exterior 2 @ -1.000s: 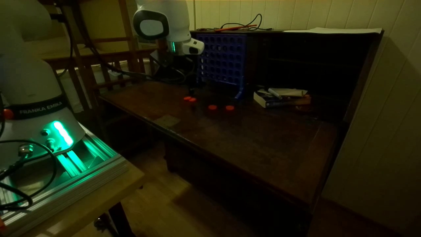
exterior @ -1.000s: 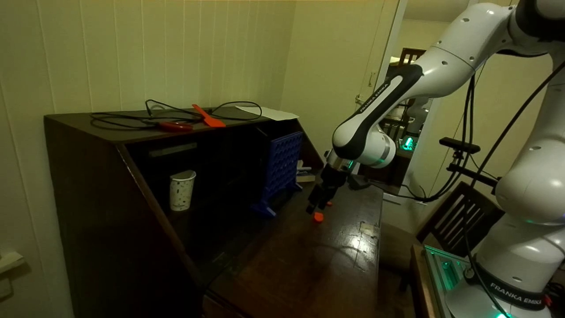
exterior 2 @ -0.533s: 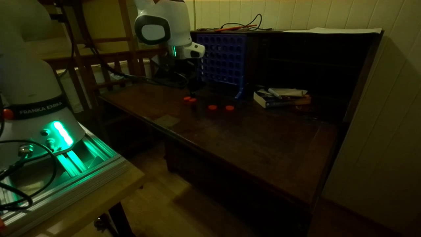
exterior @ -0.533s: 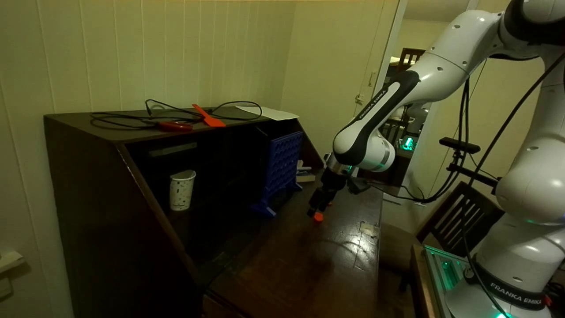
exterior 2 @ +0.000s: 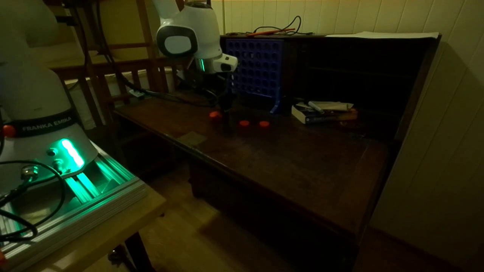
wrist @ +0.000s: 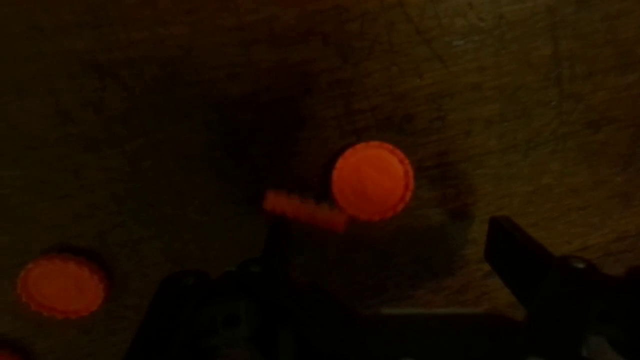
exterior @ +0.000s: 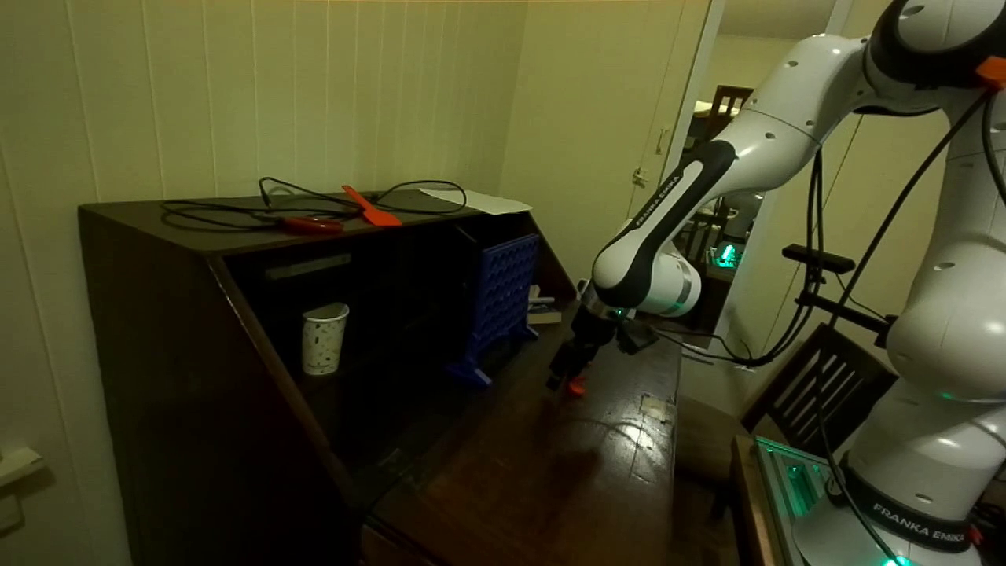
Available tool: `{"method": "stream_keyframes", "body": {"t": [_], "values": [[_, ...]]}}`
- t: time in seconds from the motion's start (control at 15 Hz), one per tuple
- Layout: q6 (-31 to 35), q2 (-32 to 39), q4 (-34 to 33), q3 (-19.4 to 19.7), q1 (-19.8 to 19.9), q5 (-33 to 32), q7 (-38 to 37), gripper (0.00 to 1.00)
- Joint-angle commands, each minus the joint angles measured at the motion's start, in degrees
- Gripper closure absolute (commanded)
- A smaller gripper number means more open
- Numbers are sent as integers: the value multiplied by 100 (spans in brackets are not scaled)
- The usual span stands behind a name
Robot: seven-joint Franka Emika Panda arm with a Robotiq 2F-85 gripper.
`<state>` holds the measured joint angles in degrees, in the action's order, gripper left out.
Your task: Pick up the orange object and put it in the blue object
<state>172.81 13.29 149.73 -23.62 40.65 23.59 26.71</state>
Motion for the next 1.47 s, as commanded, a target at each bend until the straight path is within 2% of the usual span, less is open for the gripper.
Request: {"method": "stream_keyframes", "body": {"t": [0.0,0.27,0.53,0.67,1.4], "values": [[204,32,-2,244,-225,-180,-214,0],[284,-60,27,463,-381,-135,-234,0],[63,-286,113,608,-448,-117,-184,0],[66,-318,163,788,-614,-281,-272,0],[-62,-458,334,2174,-2017,-1573,-872,0]]}}
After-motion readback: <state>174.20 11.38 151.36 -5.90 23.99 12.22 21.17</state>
